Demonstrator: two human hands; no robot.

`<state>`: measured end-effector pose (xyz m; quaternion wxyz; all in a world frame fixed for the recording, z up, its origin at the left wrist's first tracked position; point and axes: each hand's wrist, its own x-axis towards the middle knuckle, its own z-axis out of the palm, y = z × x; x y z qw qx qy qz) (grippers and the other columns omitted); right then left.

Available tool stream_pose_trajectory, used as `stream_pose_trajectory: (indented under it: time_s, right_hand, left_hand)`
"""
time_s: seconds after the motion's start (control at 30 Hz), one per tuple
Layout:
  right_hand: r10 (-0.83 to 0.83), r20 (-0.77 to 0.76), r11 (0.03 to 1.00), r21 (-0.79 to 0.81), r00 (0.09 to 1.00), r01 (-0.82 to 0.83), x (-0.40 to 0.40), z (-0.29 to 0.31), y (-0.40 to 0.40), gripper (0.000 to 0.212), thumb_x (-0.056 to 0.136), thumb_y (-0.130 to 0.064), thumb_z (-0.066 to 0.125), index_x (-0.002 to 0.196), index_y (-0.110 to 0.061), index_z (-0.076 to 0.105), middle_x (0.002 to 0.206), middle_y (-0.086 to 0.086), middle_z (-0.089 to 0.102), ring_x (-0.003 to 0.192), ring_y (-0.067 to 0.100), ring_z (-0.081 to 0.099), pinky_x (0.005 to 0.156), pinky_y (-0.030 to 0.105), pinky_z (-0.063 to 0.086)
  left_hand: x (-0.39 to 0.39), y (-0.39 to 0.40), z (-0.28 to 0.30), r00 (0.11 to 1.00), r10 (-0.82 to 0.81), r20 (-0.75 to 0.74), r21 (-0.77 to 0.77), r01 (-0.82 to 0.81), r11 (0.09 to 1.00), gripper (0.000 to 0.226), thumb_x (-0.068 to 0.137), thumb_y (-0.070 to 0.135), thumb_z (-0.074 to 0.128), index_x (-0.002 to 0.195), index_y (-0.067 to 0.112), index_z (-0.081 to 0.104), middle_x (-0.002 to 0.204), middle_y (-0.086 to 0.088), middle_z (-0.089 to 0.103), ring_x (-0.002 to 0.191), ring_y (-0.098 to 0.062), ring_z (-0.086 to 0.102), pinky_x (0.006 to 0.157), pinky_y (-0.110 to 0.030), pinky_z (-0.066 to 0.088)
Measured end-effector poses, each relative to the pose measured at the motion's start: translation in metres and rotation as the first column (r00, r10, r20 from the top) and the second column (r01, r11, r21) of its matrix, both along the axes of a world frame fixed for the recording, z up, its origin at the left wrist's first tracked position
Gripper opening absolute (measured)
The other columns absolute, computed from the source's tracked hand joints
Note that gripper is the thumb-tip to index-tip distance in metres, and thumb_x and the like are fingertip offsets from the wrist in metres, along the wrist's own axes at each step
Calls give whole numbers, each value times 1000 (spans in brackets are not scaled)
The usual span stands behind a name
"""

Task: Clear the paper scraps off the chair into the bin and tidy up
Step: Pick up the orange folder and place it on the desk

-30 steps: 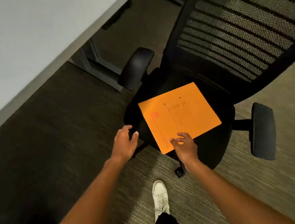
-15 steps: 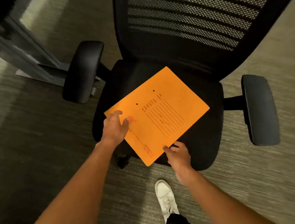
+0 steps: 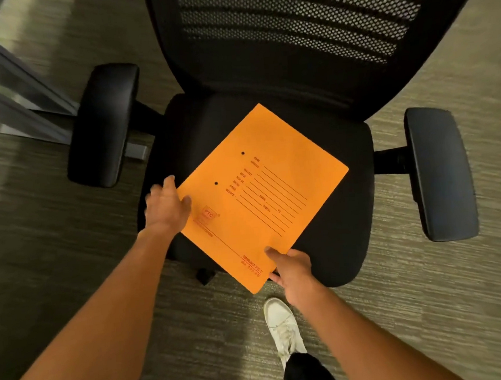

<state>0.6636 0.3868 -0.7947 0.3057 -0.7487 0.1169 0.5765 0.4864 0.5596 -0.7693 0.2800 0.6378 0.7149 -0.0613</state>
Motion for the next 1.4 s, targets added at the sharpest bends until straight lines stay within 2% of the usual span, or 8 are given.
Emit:
stream_pose_trajectory:
  time_s: [0.1,0.27,0.43,0.53,0.73,0.9,1.07,1.4]
  right_hand:
    - [2,49,999,-53,999,0,9,-1,-4,24,85,-17,71,108,-11,65,112,13,68,102,31,63,92,46,53]
    - [-30,50,999,-27,998,32,30,16,-12,11,87,-12,69,96,-14,63,101,13,68,85,28,64,60,33,50]
    - [16,93,1000,15,996,-17,47,44,-22,13,87,-10,68,96,-18,61,101,14,67,92,33,65,77,50,57]
    - [49,154,996,71,987,-61,52,65,-26,28,86,-11,70,111,-16,60,107,12,67,95,31,64,81,49,56]
    - [121,221,951,255,968,-177,44,120,-25,29,83,-11,73,103,-25,58,102,3,69,92,24,65,86,52,56]
    - [204,215,854,438,955,-281,18,182,-14,28,83,-10,73,100,-27,57,101,1,70,90,21,67,76,46,58]
    - [328,248,725,552,912,-411,-31,252,-2,30,83,-18,74,104,-32,57,100,-4,71,91,17,69,70,41,59]
    - [523,358,352,735,773,-579,-168,400,-7,28,83,-28,72,100,-43,56,99,-11,72,94,11,68,71,34,57]
  left_hand:
    - [-4,-3,3,999,44,-12,-83,-45,996,43,92,32,55,129,10,50,128,-21,49,113,-39,50,94,-48,45]
    - [-17,-25,21,978,107,178,-220,-66,973,22,89,26,62,78,8,58,88,-12,60,74,-22,53,64,-30,41]
    - [-27,-57,57,943,161,290,-254,-86,963,24,82,23,72,74,4,60,74,-10,62,74,-23,57,62,-32,43]
    - [-36,-77,80,916,192,351,-280,-93,955,25,79,23,75,80,1,64,81,-13,69,78,-25,64,70,-38,52]
    - [-64,-118,133,868,256,425,-225,-173,959,16,79,22,76,75,11,65,81,-7,71,80,-22,68,70,-38,58]
    - [-102,-150,199,827,320,463,-148,-284,947,14,81,23,73,90,15,67,95,-2,73,90,-17,69,81,-41,58]
    - [-152,-190,279,772,373,514,-25,-422,906,16,80,27,73,85,14,65,88,0,72,85,-16,69,72,-30,56]
    - [-262,-305,432,658,426,621,226,-671,707,32,79,38,69,97,12,63,103,-4,69,91,-23,69,81,-40,59]
